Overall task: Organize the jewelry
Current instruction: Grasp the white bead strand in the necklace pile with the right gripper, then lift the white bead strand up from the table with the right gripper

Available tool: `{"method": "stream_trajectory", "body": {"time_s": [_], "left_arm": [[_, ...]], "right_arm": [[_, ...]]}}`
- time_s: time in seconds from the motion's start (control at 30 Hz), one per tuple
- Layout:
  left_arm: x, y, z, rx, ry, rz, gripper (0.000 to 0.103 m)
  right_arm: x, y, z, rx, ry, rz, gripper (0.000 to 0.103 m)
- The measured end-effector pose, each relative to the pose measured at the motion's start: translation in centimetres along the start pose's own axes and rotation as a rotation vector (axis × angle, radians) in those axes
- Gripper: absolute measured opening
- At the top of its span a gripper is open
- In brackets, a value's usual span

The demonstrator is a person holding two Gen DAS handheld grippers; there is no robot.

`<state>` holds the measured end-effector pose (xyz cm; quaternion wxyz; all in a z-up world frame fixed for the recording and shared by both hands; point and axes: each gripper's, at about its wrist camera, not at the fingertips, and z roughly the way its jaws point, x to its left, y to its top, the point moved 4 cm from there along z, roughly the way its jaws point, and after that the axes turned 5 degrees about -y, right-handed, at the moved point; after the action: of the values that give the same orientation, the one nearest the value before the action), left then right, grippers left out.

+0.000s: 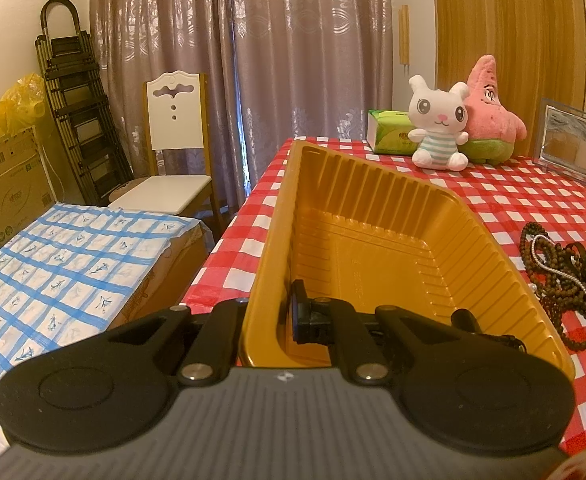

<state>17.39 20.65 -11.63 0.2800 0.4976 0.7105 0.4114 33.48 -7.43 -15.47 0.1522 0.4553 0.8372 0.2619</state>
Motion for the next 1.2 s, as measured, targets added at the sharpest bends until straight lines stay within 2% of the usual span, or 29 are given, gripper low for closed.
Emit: {"method": "stream_trajectory", "body": {"time_s": [0.23,0.4,0.67,0.77,1.0,1.2], "left_arm": [[0.0,0.0,0.0,0.000,-0.002,0.002,0.006],[-0.1,-0.1,0.1,0.000,-0.004,0.004,0.006],[-0.4,0.1,0.3,0.000,-0.010,0.008,0.006],[-0.4,0.3,0.4,-0.002,-0.015,0.012,0.006],[-0.2,0.4,0.3,-0.007,-0.026,0.017,0.006],[-0.2,0.5,0.1,-0.009,-0.032,0.022,0.005]], "right_arm": [[-2.2,2.8,-3.5,-0.139,-0.019,0.091,0.002],[-5.4,4.8,-5.6,-0.214,-0.090,0.174,0.002],[-10.2,5.2,-11.3,-0.305,-0.191,0.284,0.002],[-11.3,5.2,-13.8,-0.339,-0.195,0.317,0.002],[-10.6,5.8,-18.2,-0.398,-0.184,0.292,0.002],[-8.2,7.0,-20.6,-0.404,-0.125,0.266,0.002]]}}
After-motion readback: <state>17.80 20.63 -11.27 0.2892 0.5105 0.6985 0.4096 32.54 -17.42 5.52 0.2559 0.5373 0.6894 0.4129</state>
